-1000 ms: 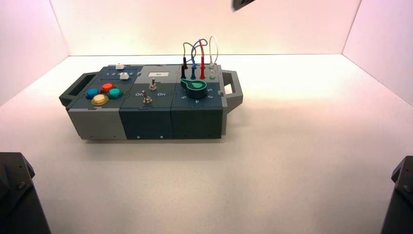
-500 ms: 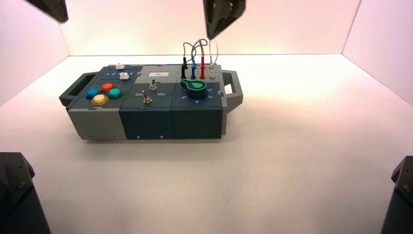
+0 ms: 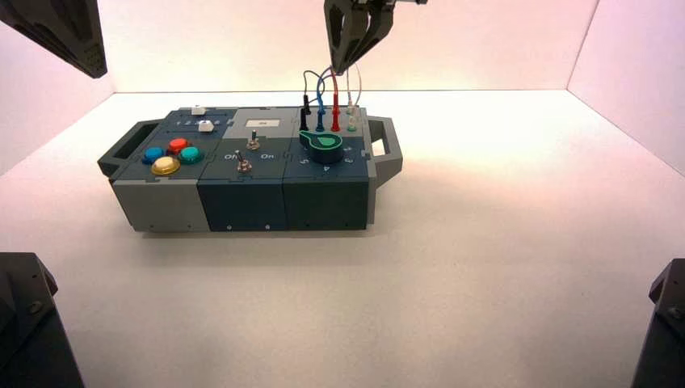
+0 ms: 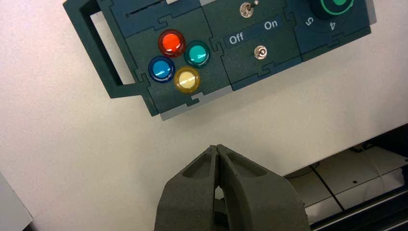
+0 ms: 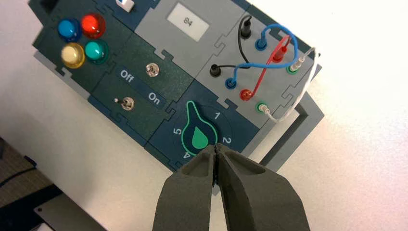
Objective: View the box from the top.
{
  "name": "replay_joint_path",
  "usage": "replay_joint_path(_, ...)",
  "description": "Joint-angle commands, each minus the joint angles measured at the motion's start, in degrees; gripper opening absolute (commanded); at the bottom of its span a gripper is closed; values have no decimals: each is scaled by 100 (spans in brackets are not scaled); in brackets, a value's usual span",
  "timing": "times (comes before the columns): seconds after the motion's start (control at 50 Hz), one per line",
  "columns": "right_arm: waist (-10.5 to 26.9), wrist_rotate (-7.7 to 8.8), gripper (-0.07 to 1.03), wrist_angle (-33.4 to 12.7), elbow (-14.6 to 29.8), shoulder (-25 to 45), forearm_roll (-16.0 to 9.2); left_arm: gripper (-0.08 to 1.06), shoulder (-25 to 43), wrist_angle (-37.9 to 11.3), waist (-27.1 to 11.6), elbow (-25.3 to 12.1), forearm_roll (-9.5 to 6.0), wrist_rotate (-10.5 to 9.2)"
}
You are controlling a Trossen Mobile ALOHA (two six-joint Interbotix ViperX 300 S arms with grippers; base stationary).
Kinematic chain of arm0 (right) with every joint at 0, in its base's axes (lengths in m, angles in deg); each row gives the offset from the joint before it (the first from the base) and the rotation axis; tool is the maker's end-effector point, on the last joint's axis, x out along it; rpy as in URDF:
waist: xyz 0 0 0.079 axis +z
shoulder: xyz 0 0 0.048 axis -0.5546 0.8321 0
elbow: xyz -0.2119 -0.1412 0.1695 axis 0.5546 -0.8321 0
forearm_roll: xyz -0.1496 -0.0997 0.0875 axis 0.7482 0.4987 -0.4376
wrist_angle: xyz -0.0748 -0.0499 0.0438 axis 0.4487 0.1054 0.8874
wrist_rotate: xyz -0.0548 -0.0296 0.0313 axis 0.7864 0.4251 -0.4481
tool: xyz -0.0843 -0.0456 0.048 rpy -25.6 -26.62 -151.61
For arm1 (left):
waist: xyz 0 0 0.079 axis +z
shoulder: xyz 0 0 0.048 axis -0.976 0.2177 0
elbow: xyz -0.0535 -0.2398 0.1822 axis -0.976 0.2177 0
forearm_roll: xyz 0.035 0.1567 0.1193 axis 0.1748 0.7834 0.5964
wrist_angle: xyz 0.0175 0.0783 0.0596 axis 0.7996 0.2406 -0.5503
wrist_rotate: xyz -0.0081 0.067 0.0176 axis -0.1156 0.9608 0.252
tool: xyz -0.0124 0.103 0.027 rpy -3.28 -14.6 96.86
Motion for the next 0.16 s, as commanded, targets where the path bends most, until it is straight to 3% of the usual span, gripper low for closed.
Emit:
replay_joint_path(0.02,35,0,-2,18,176,-62,-18,-3,9,53,-35,-88,-26,9)
replay_joint_path(0.16,44,0,-2,26,202,-53,-18,-3,88,158,-26,-105,-26,9)
